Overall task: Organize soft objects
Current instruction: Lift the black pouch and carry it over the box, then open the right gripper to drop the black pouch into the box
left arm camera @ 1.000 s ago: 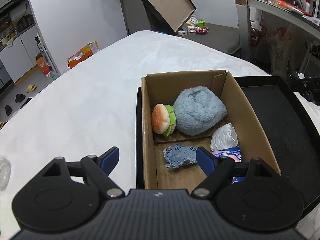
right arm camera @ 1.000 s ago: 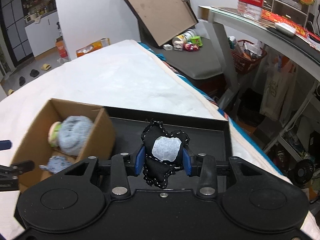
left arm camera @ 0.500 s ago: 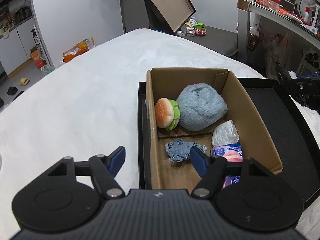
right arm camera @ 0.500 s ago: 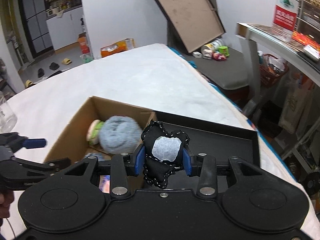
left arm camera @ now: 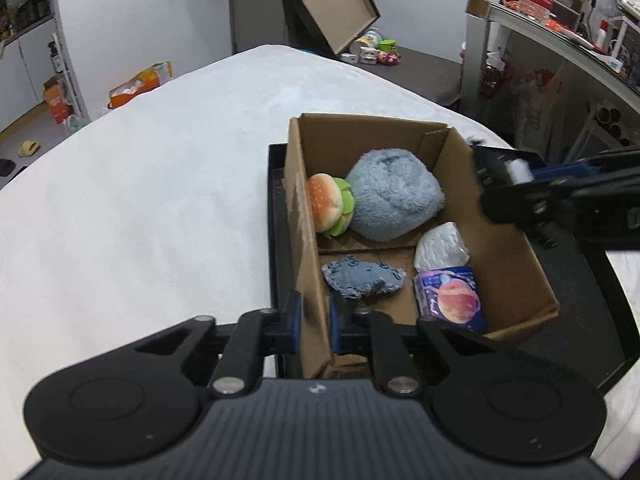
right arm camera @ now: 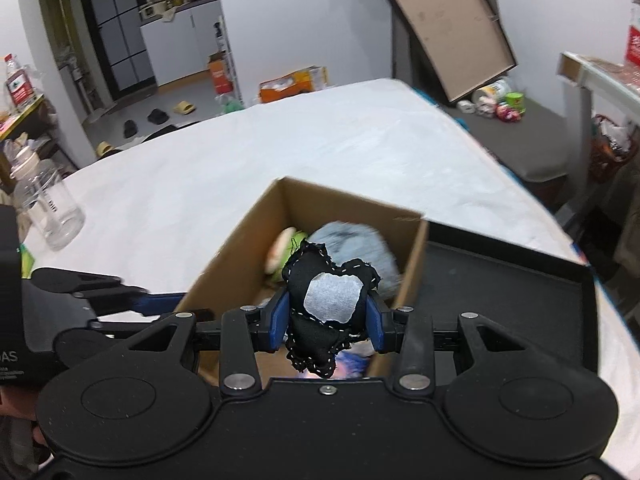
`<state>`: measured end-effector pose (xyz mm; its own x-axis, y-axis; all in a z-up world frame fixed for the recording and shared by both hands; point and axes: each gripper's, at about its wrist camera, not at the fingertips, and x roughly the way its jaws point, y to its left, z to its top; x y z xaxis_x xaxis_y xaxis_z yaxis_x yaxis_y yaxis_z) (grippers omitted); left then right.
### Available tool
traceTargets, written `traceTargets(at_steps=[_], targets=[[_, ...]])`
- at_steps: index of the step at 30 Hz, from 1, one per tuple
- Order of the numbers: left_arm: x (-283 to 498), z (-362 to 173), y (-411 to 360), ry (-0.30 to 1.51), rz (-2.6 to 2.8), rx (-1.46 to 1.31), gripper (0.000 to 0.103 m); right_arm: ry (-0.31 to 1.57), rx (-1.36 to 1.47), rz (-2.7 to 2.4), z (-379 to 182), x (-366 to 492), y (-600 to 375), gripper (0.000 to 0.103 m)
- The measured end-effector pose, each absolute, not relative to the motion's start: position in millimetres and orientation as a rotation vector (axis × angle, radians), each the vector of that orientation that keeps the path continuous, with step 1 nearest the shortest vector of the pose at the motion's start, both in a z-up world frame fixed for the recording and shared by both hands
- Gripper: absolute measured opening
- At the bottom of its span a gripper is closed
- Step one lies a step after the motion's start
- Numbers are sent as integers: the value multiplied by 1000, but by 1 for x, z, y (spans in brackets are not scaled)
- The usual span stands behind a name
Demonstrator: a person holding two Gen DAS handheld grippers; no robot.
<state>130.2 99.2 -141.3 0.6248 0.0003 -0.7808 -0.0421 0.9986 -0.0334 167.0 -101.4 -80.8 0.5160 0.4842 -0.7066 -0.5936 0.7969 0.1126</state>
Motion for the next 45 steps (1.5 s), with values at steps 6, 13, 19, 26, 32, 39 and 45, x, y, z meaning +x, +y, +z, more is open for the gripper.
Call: traceTargets(at_steps=[6,13,19,26,32,39,45], targets=[[127,-143,101,885,4,-53,12,841,-133,673,-88,163,-88,39],[128,-145,102,884,-1,-61,12,882,-92,704,-93,163,-76,41],[130,-144,103,889,-2,-74,12,986,23,740,-110,171,-74,57],[130,-145,103,898,1,-67,13,985,19,736,-111,167,-80,57],[134,-144,100,913,24,-70,13,972,16,709,-106,168,-91,58],[136,-138,92,919,51,-51,20,931,2,676,-93,159,-113,75],[140,-130,82,946,53,-63,50,914,21,643,-85,155,-134,75]])
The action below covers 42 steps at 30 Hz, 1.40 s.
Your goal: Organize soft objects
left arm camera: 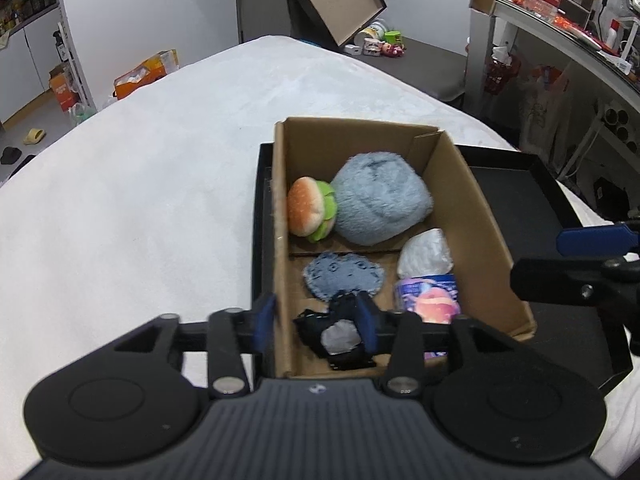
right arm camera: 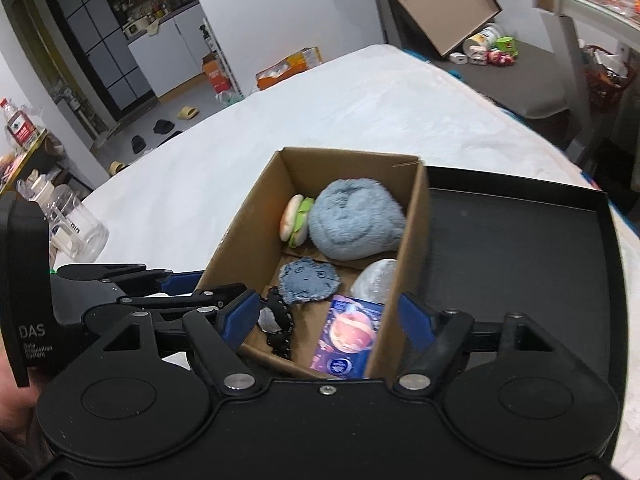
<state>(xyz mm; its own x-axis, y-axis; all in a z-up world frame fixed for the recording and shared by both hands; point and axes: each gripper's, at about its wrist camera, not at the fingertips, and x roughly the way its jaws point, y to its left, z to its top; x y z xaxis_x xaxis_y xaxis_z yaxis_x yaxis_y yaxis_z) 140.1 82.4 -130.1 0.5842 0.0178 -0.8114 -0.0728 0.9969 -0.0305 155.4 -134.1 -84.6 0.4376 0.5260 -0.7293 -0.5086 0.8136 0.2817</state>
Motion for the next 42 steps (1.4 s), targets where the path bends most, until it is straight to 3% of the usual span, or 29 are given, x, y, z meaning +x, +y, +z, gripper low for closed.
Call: traceTargets(at_steps=[5,9,21,30,42], targets=[[141,-119,70,952,52,-53,61,908,35,610,-74,151,-154,82],[140,-102,66,939,52,-65,77,900,46,581,-63,149,-176,86],[126,-56,36,912,26,-35,92,900,127,527,-48,140,-239,97],[108,-22,19,888,14,-41,94,872,137,520,-29,129,-272,103],[79,15,2,862,10,-49,94,817,184,477,-4,105,-318,103]])
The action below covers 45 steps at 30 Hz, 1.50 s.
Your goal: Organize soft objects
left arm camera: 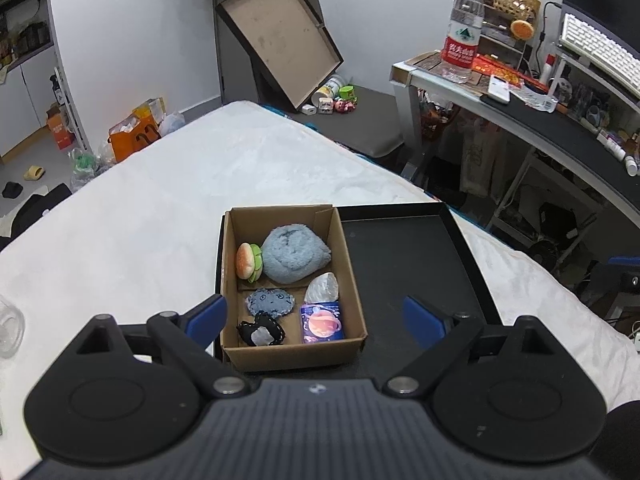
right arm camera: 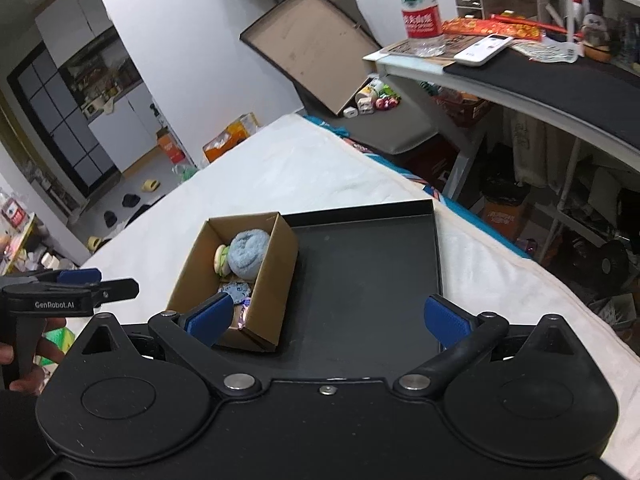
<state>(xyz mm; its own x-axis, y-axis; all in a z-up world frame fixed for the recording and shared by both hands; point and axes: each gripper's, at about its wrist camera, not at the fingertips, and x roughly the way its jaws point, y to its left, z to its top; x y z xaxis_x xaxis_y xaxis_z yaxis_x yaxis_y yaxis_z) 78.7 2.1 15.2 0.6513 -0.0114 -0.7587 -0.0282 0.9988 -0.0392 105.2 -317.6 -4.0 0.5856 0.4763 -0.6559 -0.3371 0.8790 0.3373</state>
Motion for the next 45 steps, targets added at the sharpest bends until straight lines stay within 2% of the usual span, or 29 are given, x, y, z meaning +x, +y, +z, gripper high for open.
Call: traceTargets(at_steps=[28,45], targets=[[1,76,-28,751,-27,-54,95,735,184,555,56,35,-310,103],[-23,84,-26,719,-11,-61,98,747,178,546,56,16,-292,103]])
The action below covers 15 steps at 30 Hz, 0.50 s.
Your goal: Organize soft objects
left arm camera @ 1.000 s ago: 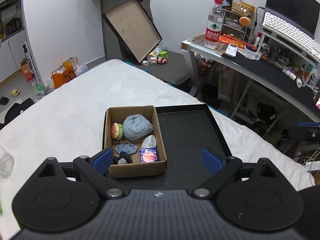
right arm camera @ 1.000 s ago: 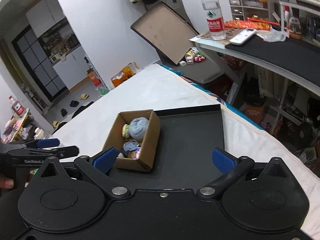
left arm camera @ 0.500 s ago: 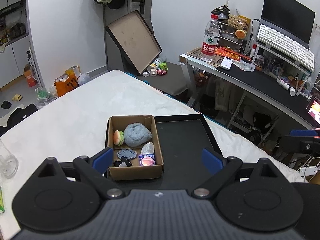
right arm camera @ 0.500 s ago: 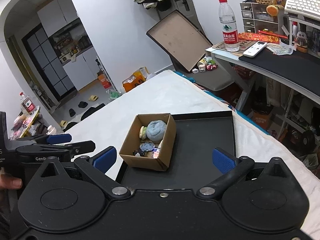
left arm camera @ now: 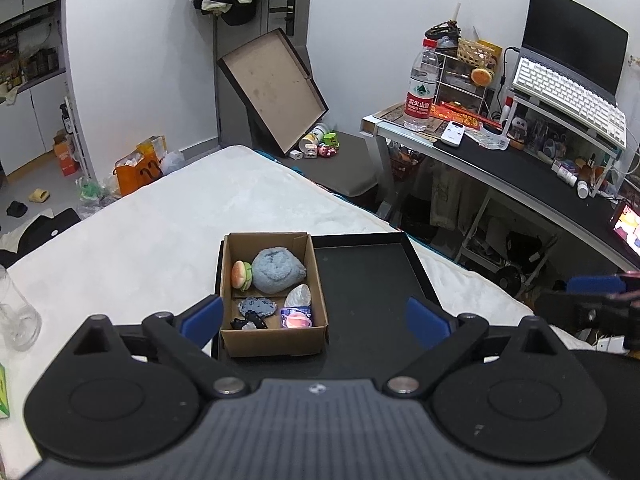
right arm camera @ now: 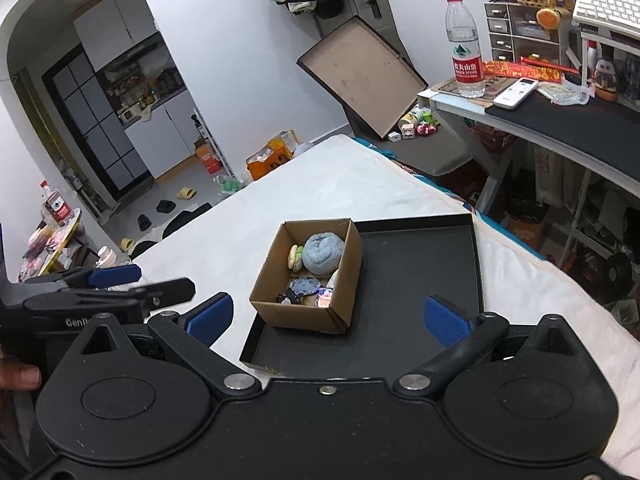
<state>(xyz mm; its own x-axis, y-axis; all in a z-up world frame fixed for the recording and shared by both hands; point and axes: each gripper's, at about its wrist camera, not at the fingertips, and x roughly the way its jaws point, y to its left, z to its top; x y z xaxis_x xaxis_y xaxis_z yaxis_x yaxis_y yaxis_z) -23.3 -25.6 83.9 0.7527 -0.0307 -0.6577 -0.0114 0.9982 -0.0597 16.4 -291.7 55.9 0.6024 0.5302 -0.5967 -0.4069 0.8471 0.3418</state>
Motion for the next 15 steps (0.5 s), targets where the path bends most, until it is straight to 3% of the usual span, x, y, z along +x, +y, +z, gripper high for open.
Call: traceTargets(at_steps=[15], targets=[[-30,79,-24,728,7,-70,99,757,174,532,51,8,-293,103]])
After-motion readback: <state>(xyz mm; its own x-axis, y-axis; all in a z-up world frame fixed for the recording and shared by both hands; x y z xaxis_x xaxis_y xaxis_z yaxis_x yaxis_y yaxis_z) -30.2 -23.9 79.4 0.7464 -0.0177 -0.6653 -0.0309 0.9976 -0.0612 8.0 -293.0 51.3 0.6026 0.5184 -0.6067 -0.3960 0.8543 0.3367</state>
